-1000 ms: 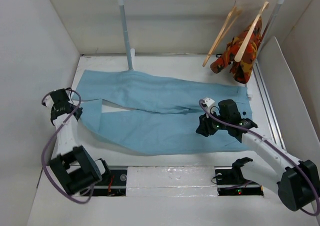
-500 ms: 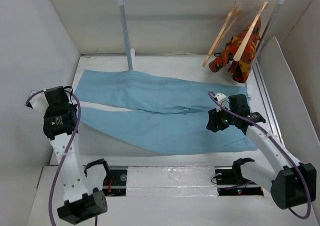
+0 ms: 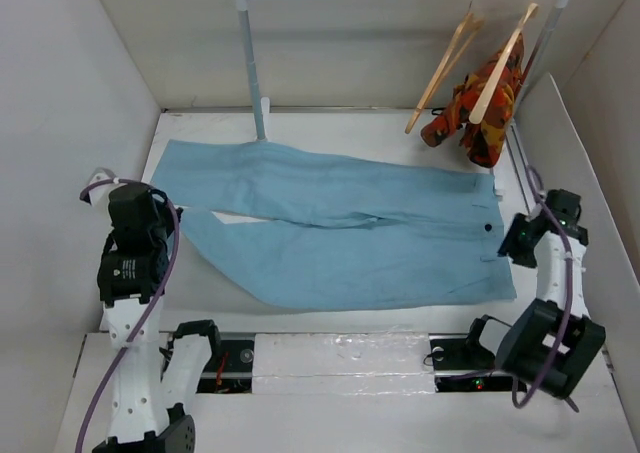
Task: Place the trousers on the hanger
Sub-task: Flatten out the trousers at the center of the board.
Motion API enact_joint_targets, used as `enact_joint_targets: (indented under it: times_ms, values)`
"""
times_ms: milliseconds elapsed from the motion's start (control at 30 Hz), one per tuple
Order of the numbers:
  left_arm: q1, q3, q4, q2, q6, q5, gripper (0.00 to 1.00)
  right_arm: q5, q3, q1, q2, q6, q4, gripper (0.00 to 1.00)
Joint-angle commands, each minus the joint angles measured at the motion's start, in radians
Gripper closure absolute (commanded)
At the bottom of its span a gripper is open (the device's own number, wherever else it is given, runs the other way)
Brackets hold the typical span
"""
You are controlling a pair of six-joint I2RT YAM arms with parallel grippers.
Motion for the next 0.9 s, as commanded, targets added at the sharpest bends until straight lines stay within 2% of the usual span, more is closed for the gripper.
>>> enact_joint_targets:
  times_ms: [0, 67, 100, 200, 333, 400, 500, 767, 800, 867]
  values:
    - [-0.045, -0.032, 0.098, -0.043, 0.031, 0.049, 1.00, 0.186, -0.024, -0.187, 0.048, 0.057, -0.044, 0.55]
    - [-0.084, -0.046, 0.100, -0.046, 0.026, 0.051, 1.00, 0.192, -0.036, -0.308, 0.063, 0.088, -0.044, 0.53]
    - [-0.099, -0.043, 0.095, -0.043, 0.029, 0.051, 1.00, 0.208, -0.032, -0.322, 0.080, 0.100, -0.050, 0.53]
    - [-0.159, -0.011, 0.078, -0.046, 0.037, -0.001, 1.00, 0.289, -0.001, -0.323, 0.083, 0.203, -0.114, 0.50]
    - [-0.182, 0.001, 0.086, -0.039, 0.055, -0.021, 1.00, 0.256, -0.028, -0.323, 0.036, 0.258, -0.162, 0.35]
    - [-0.182, -0.020, 0.112, -0.032, 0.072, -0.009, 1.00, 0.217, -0.059, -0.307, 0.037, 0.260, -0.144, 0.32]
    - [-0.182, -0.040, 0.135, -0.031, 0.087, -0.021, 1.00, 0.214, -0.090, -0.264, 0.023, 0.303, -0.122, 0.32]
    - [-0.182, -0.028, 0.127, -0.022, 0.149, -0.106, 1.00, 0.139, -0.228, -0.182, 0.046, 0.484, 0.003, 0.41]
    - [-0.182, -0.026, 0.126, -0.022, 0.150, -0.121, 1.00, 0.155, -0.239, -0.172, 0.049, 0.494, 0.011, 0.42]
    - [-0.182, -0.029, 0.135, -0.022, 0.152, -0.129, 1.00, 0.185, -0.225, -0.127, 0.052, 0.522, 0.033, 0.51]
